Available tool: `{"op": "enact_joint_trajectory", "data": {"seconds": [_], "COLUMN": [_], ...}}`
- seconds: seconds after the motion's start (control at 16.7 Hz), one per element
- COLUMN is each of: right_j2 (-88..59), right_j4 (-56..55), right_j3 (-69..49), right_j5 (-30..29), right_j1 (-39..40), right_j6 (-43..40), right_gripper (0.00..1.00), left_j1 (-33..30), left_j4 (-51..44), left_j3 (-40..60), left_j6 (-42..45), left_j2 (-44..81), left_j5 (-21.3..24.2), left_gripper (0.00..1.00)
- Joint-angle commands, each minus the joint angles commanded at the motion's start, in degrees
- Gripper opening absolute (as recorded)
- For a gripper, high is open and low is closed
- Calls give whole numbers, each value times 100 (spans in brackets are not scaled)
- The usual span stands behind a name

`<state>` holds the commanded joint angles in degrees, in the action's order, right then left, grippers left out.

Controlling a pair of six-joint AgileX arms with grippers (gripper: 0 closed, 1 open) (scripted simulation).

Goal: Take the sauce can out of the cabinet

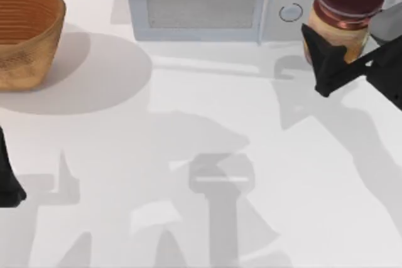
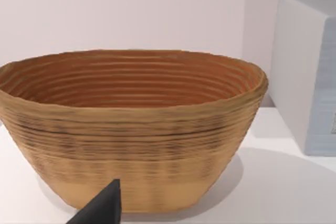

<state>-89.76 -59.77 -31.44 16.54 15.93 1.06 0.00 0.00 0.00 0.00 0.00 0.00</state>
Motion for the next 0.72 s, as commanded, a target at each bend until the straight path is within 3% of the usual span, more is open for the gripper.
{"op": "enact_joint_trajectory", "data": {"seconds": [0.36, 0.72], "right_j2": [-2515, -3428], "right_j4": [-1689, -2210], "right_j3": [-884, -1106], "right_j5": [447, 513], "right_j1": [421, 474], "right_j6": [-79, -22], "right_gripper": [0, 0], "left_j1": [0, 0], "left_j4": [0, 0], "left_j3": [0, 0], "left_j6": [0, 0], "left_j2": [0, 0], "left_j5": [0, 0], "left_gripper": [100, 100]}}
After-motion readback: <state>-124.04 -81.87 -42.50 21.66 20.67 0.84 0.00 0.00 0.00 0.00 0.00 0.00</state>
